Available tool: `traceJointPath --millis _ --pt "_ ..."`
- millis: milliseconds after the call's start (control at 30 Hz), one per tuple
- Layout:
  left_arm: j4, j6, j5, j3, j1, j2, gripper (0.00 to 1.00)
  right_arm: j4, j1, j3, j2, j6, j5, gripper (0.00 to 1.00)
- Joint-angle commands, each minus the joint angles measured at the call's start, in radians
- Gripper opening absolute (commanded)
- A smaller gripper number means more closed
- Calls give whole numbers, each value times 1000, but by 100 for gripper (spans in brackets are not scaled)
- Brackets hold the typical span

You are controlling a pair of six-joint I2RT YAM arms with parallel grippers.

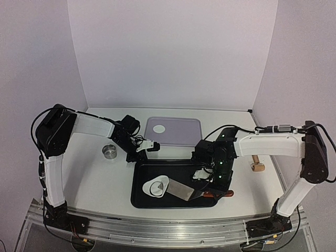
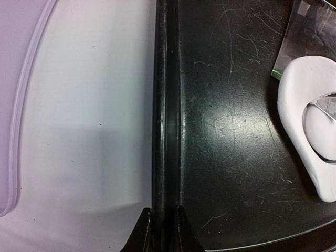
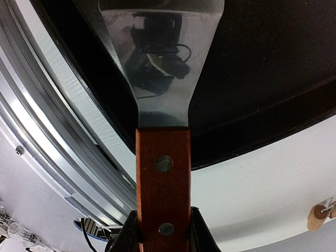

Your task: Roll out the dumpling wrappers from the dough

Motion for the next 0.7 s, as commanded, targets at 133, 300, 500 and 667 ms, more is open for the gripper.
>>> traceJointPath --millis 133,300,500,667 --pt "18 29 -35 1 -7 -45 0 27 1 80 -11 -17 -39 0" --pt "17 30 -36 0 -7 -45 0 34 0 113 7 -26 -36 0" --pt "15 31 -39 1 -6 -45 0 48 1 168 27 -36 -23 0" --pt "15 34 -43 1 -7 -41 0 47 22 206 47 -43 -14 0"
